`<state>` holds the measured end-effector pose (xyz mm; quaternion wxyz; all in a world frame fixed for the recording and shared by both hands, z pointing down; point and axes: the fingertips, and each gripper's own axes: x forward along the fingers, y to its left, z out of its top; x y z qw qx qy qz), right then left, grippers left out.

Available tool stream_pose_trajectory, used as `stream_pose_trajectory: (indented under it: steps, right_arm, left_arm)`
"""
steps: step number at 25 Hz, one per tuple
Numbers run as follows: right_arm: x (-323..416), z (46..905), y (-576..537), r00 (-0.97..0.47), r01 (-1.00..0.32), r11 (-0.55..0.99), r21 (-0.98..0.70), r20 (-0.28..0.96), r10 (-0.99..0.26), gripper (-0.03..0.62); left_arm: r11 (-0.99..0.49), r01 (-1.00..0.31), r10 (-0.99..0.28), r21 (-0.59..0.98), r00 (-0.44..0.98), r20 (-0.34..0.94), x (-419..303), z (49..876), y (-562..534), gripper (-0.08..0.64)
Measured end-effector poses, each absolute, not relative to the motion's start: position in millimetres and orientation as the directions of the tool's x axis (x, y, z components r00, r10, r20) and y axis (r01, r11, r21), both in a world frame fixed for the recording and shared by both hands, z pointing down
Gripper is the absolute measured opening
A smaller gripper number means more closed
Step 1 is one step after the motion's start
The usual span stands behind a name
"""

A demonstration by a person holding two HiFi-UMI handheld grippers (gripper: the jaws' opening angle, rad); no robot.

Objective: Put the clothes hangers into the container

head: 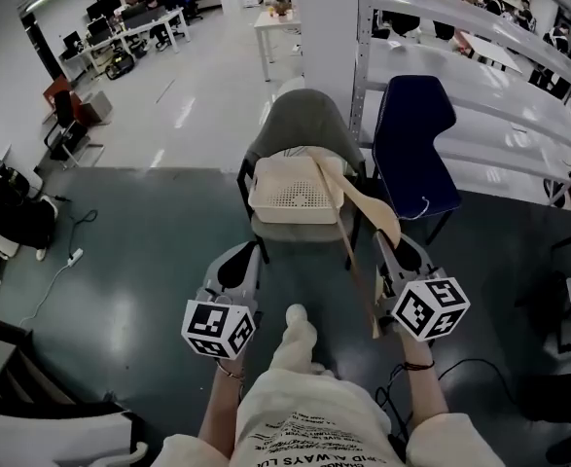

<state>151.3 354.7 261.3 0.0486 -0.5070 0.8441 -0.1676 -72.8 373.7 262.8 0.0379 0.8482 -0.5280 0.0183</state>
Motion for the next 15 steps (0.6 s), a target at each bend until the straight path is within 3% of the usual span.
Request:
stream_pose_trajectory:
  steps: [15]
  right_arm:
    - [137.1,284.1,239.0,-0.487,-0.838,0.410,-0.360,0.155,-0.859,0.054]
  left_arm:
    - [-0.449,-0.889,-0.880,0.092,0.458,0.126,-83.6,288.0,252.4,0.026]
